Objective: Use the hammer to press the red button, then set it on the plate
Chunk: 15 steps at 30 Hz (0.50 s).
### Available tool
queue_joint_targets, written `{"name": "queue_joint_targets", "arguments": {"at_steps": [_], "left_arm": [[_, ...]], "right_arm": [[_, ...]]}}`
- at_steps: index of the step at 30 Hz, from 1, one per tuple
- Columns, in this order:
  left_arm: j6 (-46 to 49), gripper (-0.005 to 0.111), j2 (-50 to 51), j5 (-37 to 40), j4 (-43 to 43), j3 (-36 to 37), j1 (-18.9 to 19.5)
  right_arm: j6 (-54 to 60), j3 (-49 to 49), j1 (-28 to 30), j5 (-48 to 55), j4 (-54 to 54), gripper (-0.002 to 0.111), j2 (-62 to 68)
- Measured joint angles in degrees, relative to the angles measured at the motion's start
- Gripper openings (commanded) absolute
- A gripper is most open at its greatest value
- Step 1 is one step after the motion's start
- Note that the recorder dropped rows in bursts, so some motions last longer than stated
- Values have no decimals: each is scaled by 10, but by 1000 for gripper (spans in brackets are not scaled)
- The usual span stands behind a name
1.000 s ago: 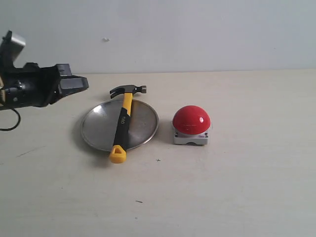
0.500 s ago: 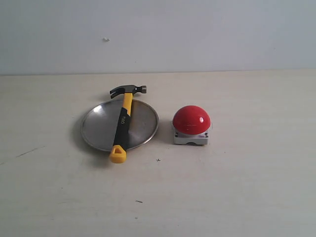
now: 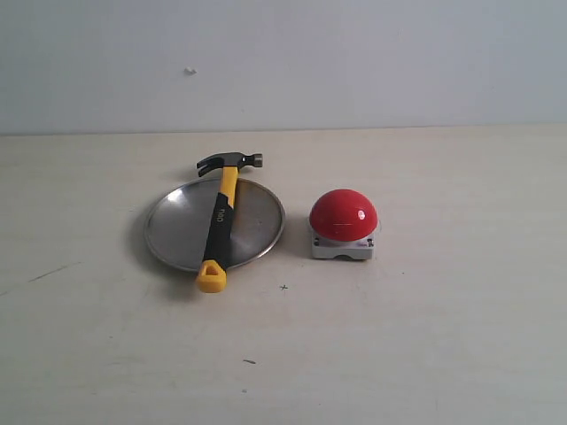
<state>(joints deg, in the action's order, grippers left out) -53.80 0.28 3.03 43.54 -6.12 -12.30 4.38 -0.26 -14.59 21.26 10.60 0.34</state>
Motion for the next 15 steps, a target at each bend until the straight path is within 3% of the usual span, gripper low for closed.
{"name": "queue_joint_targets", "arguments": {"at_steps": [5,9,15], "left_arm": [[292,0,0,86,-247,5,0],[477,0,0,100,-358,24,0],[515,0,0,112,-373,58,0]], "right_arm": [[0,0,0,1,0,0,0],[0,0,0,1,0,0,0],[0,0,0,1,0,0,0]]}}
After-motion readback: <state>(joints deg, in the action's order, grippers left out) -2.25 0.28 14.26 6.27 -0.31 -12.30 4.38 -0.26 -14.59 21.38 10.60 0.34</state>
